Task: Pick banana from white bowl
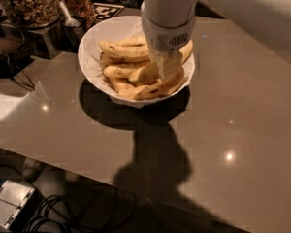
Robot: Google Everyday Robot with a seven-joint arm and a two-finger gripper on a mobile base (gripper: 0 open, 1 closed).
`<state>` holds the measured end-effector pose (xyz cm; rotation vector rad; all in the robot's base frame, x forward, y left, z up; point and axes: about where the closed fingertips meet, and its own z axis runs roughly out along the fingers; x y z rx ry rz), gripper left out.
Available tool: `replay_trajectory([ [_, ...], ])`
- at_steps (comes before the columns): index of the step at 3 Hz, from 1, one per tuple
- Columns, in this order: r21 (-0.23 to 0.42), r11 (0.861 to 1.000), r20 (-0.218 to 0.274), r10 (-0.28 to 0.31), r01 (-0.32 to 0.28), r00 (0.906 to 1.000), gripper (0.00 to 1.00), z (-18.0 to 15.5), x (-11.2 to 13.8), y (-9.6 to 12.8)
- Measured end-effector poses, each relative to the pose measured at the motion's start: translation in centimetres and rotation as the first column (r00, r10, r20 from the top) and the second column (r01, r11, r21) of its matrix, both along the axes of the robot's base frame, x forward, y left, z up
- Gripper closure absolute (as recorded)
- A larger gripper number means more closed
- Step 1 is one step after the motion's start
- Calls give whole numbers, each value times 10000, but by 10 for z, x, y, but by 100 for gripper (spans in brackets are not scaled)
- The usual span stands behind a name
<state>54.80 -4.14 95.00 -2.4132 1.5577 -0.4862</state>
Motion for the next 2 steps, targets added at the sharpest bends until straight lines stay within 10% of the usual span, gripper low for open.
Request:
replay_trajectory([
  [2, 2192, 9692, 368, -1228, 1119, 9918, 100, 41, -18, -30],
])
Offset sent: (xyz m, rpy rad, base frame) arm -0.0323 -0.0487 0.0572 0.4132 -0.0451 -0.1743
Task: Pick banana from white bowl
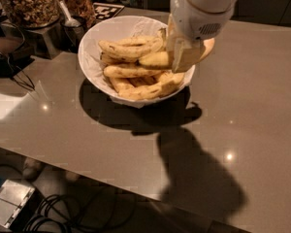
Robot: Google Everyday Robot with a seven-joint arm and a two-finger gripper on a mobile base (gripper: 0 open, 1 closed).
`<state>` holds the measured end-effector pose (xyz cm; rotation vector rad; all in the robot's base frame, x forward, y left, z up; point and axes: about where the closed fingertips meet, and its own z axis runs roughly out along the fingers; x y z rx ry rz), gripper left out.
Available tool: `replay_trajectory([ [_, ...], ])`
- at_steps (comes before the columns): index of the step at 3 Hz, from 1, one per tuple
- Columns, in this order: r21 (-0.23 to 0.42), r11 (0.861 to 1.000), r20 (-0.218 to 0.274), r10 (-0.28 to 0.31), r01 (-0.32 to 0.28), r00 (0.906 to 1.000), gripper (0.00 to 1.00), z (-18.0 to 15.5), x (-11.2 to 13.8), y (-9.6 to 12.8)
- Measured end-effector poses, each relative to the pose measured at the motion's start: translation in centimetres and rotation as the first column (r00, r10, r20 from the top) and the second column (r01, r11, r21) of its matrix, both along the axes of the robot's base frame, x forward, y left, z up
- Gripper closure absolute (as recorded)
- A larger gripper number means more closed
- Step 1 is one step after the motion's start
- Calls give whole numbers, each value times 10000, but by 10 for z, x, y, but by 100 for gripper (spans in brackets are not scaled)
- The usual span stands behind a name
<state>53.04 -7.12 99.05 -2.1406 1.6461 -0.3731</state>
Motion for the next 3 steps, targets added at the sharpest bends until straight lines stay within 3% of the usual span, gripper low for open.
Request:
replay_trajectory([
  [1, 1065, 9934, -540, -370, 426, 9979, 100, 10, -15, -11],
  [3, 1786, 9796, -2333, -493, 927, 9712, 100, 20, -69, -23],
])
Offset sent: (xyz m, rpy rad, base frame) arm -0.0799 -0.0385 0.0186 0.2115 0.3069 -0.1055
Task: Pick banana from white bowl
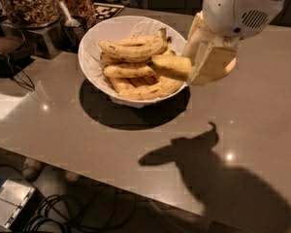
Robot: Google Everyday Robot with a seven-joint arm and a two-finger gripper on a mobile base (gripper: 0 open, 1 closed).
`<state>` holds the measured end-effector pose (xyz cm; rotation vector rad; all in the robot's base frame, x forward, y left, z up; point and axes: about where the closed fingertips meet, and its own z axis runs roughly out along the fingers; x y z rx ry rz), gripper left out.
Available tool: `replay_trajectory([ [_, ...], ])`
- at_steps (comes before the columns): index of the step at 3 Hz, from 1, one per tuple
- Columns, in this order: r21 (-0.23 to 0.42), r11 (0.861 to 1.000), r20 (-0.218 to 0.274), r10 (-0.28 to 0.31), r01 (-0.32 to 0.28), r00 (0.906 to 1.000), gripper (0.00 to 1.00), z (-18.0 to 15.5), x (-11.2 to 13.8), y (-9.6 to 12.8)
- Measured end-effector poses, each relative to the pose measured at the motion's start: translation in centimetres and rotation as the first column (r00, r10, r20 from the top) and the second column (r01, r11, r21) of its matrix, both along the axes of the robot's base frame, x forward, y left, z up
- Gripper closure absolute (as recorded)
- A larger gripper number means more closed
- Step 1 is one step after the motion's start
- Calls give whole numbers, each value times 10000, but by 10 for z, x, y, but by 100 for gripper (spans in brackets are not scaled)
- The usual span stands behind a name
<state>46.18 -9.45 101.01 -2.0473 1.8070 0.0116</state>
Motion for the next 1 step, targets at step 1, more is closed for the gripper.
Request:
replay_trajectory([
  [1, 30, 10000, -100, 49, -49, 9999, 100, 0, -3, 1],
])
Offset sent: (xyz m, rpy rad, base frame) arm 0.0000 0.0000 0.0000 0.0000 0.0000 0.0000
